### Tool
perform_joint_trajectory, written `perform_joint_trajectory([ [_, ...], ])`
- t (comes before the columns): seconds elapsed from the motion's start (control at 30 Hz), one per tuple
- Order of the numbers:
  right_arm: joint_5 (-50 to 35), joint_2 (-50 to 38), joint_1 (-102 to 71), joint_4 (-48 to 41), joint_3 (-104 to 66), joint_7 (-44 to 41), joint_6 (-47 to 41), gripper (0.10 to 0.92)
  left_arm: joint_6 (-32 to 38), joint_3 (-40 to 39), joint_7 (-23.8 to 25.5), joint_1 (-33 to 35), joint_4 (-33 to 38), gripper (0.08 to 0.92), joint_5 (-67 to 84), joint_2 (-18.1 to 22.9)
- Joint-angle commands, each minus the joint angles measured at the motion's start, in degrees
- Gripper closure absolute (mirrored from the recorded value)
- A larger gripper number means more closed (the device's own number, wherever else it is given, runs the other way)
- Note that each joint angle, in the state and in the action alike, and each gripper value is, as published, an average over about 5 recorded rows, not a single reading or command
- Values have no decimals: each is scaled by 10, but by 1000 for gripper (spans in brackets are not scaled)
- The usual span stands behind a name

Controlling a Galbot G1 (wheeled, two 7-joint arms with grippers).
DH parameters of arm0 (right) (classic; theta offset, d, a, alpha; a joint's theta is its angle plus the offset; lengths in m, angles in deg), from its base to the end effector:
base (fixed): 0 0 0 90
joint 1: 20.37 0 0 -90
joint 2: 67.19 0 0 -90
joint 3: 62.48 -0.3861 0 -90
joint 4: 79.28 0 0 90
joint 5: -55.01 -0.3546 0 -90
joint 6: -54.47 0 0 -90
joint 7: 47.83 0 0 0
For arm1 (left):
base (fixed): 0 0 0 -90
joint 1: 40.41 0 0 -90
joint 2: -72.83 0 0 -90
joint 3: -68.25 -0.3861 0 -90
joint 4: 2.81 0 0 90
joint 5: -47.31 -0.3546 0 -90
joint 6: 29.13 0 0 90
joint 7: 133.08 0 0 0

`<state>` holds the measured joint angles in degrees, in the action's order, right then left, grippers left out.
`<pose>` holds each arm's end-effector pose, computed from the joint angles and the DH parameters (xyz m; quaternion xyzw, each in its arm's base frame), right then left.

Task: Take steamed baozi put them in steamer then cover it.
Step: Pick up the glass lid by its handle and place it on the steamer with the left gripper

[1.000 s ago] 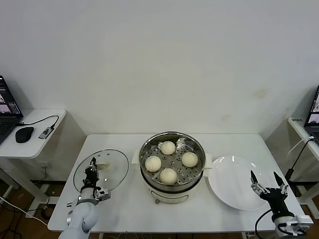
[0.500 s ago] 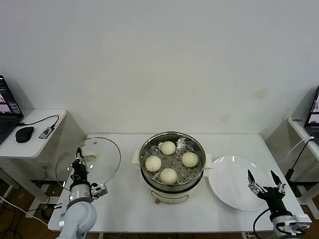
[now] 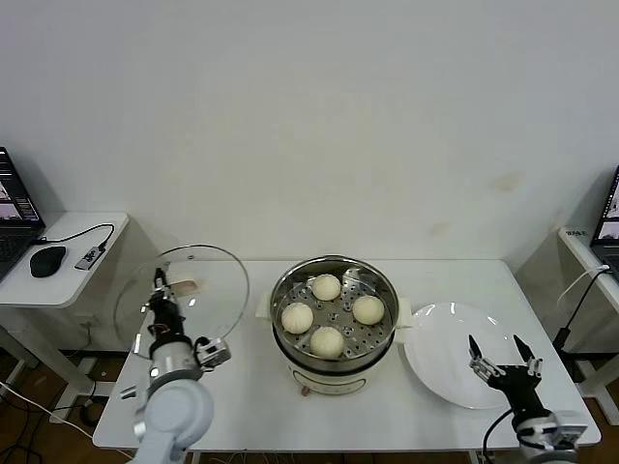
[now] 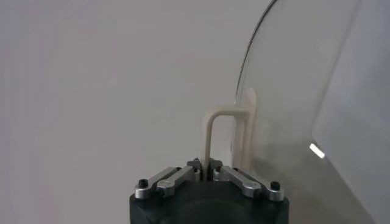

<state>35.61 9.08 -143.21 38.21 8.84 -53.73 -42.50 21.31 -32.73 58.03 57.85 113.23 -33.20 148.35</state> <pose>0.1462 -0.1507 -0.3230 -0.0329 -0.9967 0.0064 0.0734 0.2753 -0.0011 -0.2807 0.1615 -0.7294 -0.6543 0.1176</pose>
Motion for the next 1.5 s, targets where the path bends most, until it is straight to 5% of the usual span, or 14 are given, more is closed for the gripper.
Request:
perform_joint_trajectory([
  [0.03, 100, 49, 19, 0, 6, 1, -28, 203, -40, -124, 69, -79, 0, 853, -67, 57],
  [0.6, 124, 69, 48, -43, 1, 4, -26, 203, -50, -255, 88, -163, -99, 853, -123, 160],
  [1.5, 128, 74, 53, -59, -6, 5, -19, 203, -51, -302, 85, -135, -155, 853, -146, 166],
])
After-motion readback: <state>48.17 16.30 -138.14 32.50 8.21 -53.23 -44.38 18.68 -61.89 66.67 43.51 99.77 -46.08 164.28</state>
